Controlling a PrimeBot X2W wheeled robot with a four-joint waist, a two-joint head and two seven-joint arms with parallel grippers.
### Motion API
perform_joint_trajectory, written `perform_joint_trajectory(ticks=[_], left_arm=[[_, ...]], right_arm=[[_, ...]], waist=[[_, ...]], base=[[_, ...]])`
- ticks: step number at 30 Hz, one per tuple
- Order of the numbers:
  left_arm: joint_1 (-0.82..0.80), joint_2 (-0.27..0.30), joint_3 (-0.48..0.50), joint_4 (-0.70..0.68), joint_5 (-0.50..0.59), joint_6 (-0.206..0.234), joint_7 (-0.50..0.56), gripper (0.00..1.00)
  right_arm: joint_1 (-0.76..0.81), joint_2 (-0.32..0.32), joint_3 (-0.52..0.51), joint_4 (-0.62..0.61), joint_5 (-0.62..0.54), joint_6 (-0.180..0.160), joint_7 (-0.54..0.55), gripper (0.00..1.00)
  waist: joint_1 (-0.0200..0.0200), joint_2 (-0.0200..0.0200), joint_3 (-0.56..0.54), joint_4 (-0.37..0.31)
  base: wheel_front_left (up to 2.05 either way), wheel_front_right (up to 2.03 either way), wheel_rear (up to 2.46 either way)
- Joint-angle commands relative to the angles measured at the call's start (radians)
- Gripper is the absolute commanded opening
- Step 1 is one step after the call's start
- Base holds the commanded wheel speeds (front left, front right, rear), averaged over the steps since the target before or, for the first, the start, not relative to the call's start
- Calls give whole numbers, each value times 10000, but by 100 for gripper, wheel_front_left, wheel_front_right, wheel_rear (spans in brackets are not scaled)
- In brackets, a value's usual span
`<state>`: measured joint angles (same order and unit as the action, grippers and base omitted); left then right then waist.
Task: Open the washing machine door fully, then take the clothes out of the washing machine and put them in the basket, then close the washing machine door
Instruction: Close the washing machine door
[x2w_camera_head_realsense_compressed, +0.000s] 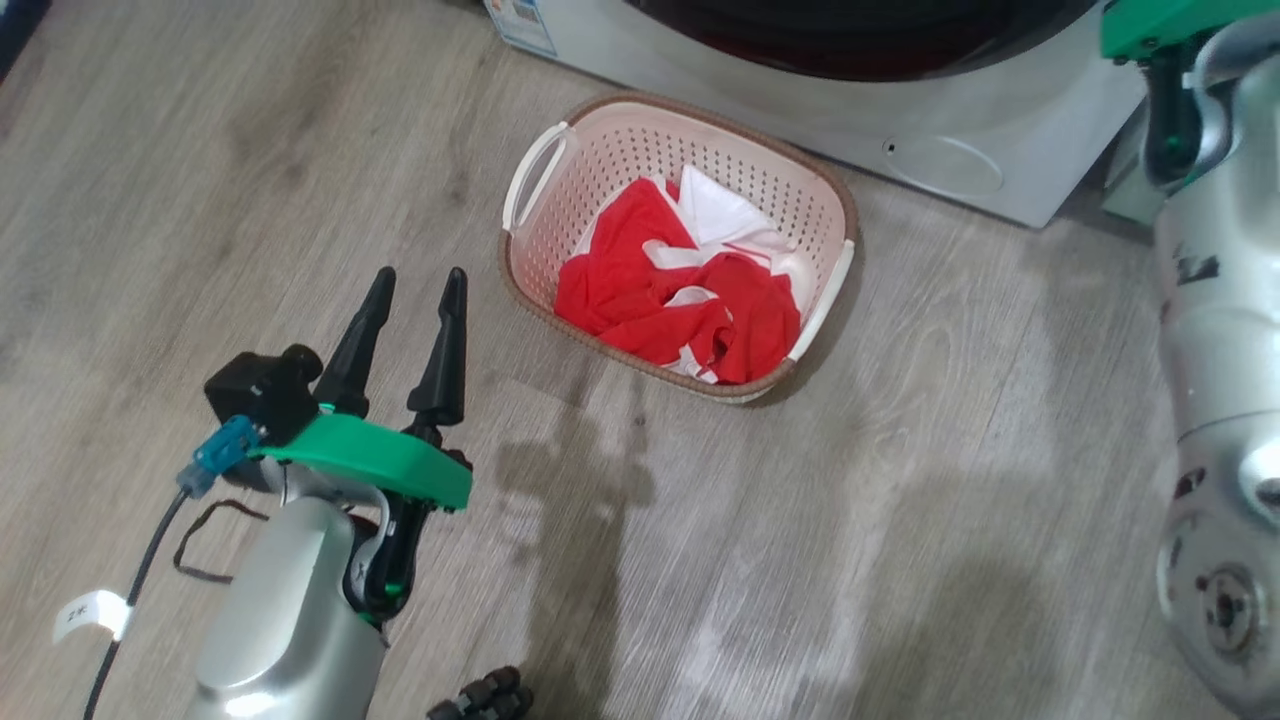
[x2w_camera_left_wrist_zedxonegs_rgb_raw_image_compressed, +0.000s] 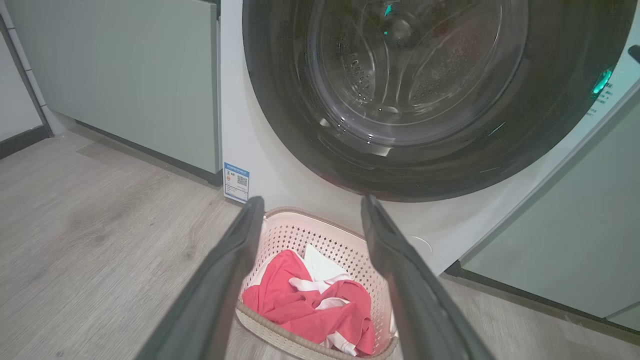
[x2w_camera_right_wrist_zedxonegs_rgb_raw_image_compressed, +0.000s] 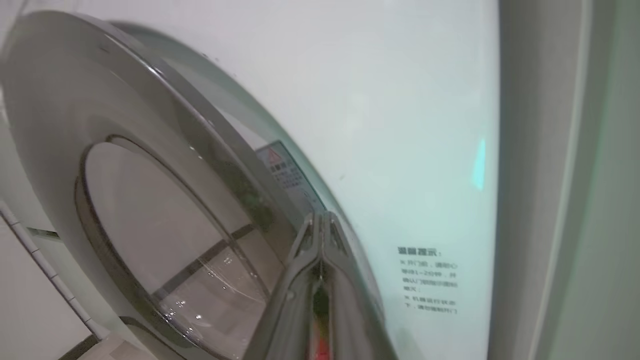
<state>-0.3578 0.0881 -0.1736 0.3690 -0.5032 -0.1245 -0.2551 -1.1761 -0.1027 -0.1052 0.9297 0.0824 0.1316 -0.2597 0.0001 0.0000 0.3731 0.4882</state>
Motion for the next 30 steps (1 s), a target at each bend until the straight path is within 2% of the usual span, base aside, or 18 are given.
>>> perform_joint_trajectory(ticks=[1, 7, 8, 9, 11, 13, 21, 30], left_arm=[[-159, 342, 441, -217, 29, -61, -67, 100], [230, 616, 570, -117, 182, -61, -67, 100], [303, 693, 600, -102, 212, -61, -67, 100], [303, 693, 600, -102, 212, -61, -67, 100], [447, 850, 685, -53, 275, -61, -67, 100], [575, 1009, 778, 1, 348, -61, -67, 100], [1040, 1635, 1302, 418, 463, -61, -67, 100], [1155, 2145, 1555, 903, 241, -61, -67, 100]], right_arm=[[248, 353, 309, -534, 138, -9, -21, 0], [1624, 423, 811, -1194, 732, -9, -21, 0], [1893, 433, 904, -1291, 850, -9, -21, 5], [1893, 433, 904, -1291, 850, -9, -21, 5], [2449, 451, 1108, -1416, 1084, -9, -21, 47], [3011, 464, 1281, -1534, 1325, -9, -21, 100], [5394, 494, 1429, -2156, 2034, -9, -21, 100], [7731, 512, 719, -3482, 1866, -9, -21, 100]], waist=[[-1, 0, -247, -76], [-1, 0, -1104, -447], [-1, 0, -1267, -527], [-1, 0, -1267, -527], [-1, 0, -1615, -697], [-1, 0, -1979, -870], [-1, 0, -3329, -1719], [-1, 0, -4071, -2834]], base=[[0, 0, 0], [0, 0, 0], [0, 0, 0], [0, 0, 0], [0, 0, 0], [0, 0, 0], [0, 0, 0], [0, 0, 0]])
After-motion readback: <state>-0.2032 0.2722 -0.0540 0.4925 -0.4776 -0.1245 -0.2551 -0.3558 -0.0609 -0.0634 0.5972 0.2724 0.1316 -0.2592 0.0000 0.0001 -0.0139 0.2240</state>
